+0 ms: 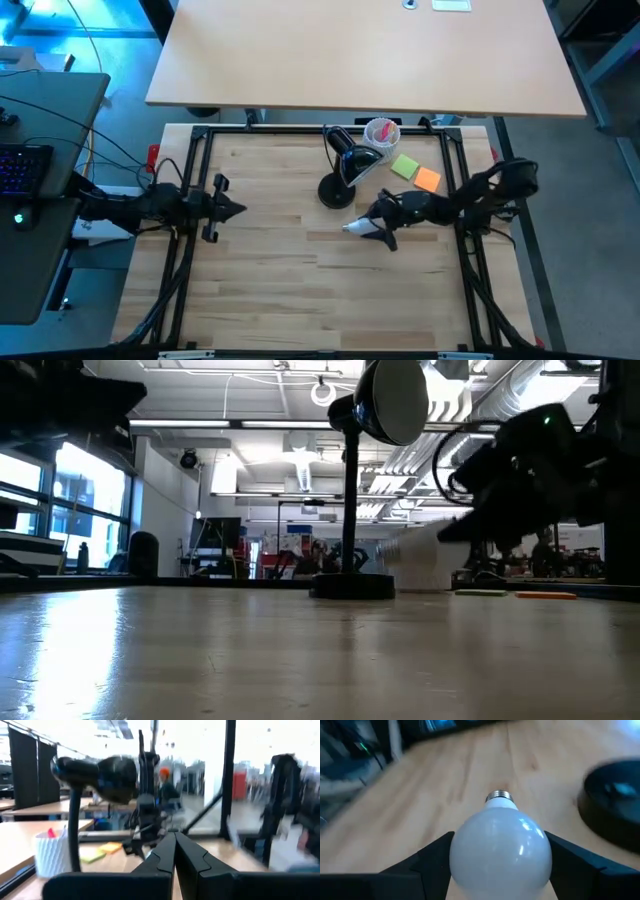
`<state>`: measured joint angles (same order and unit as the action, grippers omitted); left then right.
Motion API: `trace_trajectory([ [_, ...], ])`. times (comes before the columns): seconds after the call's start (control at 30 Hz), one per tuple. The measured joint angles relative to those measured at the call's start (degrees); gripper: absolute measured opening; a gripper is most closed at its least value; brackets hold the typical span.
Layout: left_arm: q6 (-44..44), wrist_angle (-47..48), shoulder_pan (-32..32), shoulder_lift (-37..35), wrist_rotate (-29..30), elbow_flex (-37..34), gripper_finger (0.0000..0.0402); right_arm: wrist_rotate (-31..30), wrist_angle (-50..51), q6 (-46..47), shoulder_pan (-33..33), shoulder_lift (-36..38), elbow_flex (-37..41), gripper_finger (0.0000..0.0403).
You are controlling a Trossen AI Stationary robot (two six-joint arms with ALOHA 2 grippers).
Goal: Screw lightbulb
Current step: Insert the lightbulb into the desk lamp
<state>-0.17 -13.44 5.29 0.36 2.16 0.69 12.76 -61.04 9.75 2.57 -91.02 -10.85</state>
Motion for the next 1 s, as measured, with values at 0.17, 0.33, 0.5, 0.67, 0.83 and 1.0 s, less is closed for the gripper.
trace_trajectory([
  [0.17,-5.1,-8.0,0.0,0.0,0.0,0.0,0.0001,-8.1,4.8,5.0,-3.6,11.3,-0.1,0.0264],
  [0.33,-5.7,-11.1,0.0,0.0,0.0,0.1,0.0001,-17.5,20.8,6.0,-7.9,21.8,-5.4,0.0264],
  [0.5,-5.8,-13.4,0.0,0.2,0.0,0.1,0.0001,-23.5,51.8,5.9,-11.2,26.7,-19.4,0.0264],
  [0.67,-11.6,-13.5,0.0,0.4,0.0,0.1,0.0001,-27.8,68.9,5.9,-14.7,27.8,-31.8,0.0263],
  [0.83,-20.7,-14.5,0.6,1.8,0.0,0.1,0.0001,-32.9,75.5,3.3,-21.6,29.3,-34.0,0.0263],
  [1.0,-18.0,-16.3,2.9,5.7,2.9,0.1,0.0001,-45.2,78.8,5.3,-31.1,28.7,-34.0,0.0263],
])
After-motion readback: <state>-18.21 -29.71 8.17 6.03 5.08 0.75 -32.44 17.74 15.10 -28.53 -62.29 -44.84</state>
